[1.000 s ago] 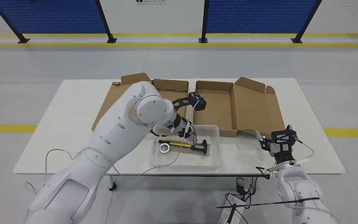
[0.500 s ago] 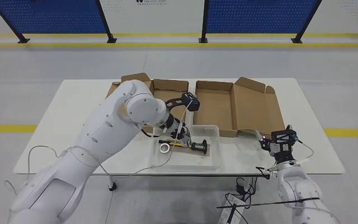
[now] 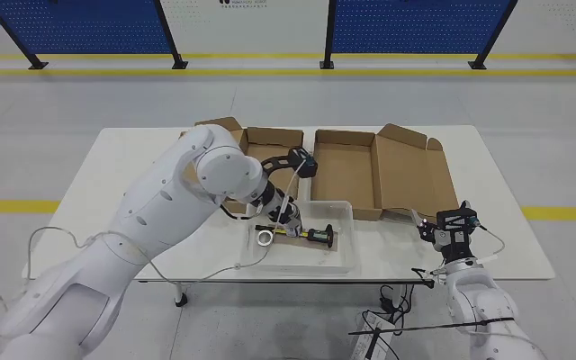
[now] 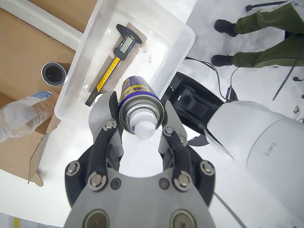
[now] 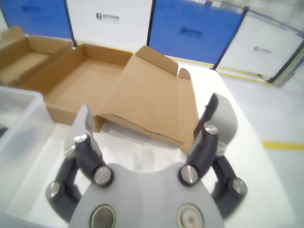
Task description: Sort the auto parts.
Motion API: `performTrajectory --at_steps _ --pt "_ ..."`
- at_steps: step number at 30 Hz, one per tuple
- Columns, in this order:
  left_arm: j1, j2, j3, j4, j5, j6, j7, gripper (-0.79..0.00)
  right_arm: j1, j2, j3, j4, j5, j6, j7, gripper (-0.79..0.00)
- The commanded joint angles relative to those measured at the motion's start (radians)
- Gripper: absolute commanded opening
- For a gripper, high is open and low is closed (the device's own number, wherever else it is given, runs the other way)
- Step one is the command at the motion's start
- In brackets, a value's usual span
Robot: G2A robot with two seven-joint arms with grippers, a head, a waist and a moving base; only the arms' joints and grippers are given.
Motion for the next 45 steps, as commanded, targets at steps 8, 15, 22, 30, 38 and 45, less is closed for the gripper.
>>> performTrajectory --at_steps 8,15,22,30,38,45 --pt "-0.006 -0.001 -0.009 0.005 0.087 0.062 0.101 -0.785 0.000 0.000 0.000 0.000 0.000 0.000 0.000 0.000" --pt "-0.020 -0.017 0.009 0.048 0.128 0.145 0.180 -0.785 0.000 0.000 0.000 0.000 0.000 0.000 0.000 0.000" --pt "-0.059 -0.046 0.063 0.121 0.225 0.230 0.250 -0.785 0.000 0.000 0.000 0.000 0.000 0.000 0.000 0.000" --pt "-0.105 -0.089 0.123 0.199 0.315 0.326 0.318 -0.785 0.000 0.000 0.000 0.000 0.000 0.000 0.000 0.000" --pt "-0.125 -0.131 0.163 0.277 0.359 0.398 0.359 -0.785 0.000 0.000 0.000 0.000 0.000 0.000 0.000 0.000" --pt "-0.125 -0.165 0.182 0.326 0.368 0.445 0.402 -0.785 0.000 0.000 0.000 0.000 0.000 0.000 0.000 0.000"
